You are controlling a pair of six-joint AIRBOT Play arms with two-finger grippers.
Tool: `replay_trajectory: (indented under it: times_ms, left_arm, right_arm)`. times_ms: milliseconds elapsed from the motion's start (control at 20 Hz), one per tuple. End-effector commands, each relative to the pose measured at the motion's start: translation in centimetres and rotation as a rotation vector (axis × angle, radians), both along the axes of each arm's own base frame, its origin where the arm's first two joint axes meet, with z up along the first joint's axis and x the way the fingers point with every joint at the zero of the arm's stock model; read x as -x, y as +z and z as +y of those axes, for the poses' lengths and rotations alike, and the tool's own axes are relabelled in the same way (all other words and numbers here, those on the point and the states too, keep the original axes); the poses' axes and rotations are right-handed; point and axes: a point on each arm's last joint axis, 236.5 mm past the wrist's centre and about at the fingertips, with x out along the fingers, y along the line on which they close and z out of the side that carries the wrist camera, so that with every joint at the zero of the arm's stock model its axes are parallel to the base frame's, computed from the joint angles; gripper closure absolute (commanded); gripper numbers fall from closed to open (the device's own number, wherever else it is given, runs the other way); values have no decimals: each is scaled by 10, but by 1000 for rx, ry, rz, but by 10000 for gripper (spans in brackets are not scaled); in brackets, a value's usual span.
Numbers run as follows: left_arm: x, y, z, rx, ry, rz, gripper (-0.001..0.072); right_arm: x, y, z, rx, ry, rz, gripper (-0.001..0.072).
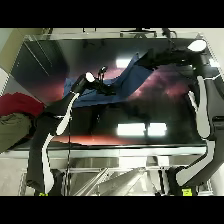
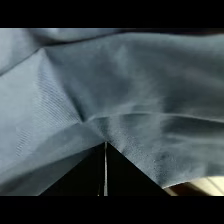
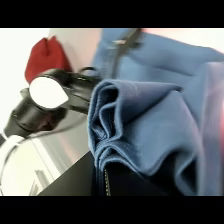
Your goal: Fold the shirts.
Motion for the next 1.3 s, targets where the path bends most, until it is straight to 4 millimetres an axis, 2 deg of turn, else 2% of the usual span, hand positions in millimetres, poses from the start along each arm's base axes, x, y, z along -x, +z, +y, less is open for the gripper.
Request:
replay_trajectory:
  times_ms: [0, 100, 200, 350, 450, 550, 600, 750, 800, 850, 900, 1000, 1150, 1200, 1250]
  left_arm:
    - [13, 45, 5, -14, -86, 17, 706]
    - [11, 105, 41, -7, -92, -8, 706]
    - [3, 165, 102, 3, -3, -67, 706]
    - [2, 240, 209, 8, 203, -168, 706]
    - [7, 277, 274, 0, 337, -237, 705]
    - [13, 298, 320, -13, 434, -286, 702]
    - [16, 302, 334, -23, 457, -302, 686]
    - [23, 296, 361, -48, 479, -307, 687]
    - [24, 291, 364, -51, 482, -297, 686]
    - [24, 288, 367, -50, 489, -289, 687]
    - [22, 284, 368, -53, 486, -295, 686]
    - [19, 280, 369, -52, 495, -301, 687]
    - [19, 276, 368, -51, 492, -291, 687]
    - [20, 277, 368, -51, 491, -291, 687]
    - [21, 276, 367, -52, 489, -286, 686]
  right_arm:
    - [8, 14, 51, -22, 8, -21, 701]
    - [7, 17, 78, -39, -3, -44, 702]
    - [4, 21, 109, -61, -27, -82, 702]
    - [1, 16, 164, -95, -74, -130, 701]
    - [-5, -4, 203, -107, -124, -150, 701]
    - [-9, -37, 240, -108, -184, -151, 701]
    - [-11, -55, 258, -119, -223, -145, 700]
    - [-7, -100, 303, -160, -341, -138, 696]
    - [0, -111, 315, -163, -359, -133, 580]
    - [8, -121, 327, -163, -366, -126, 219]
    - [13, -128, 333, -169, -395, -104, -3]
    - [27, -127, 344, -173, -351, -104, -1]
    - [40, -108, 348, -161, -191, -221, 0]
    - [37, -97, 341, -170, -163, -244, 53]
    - [32, -85, 332, -183, -138, -261, 377]
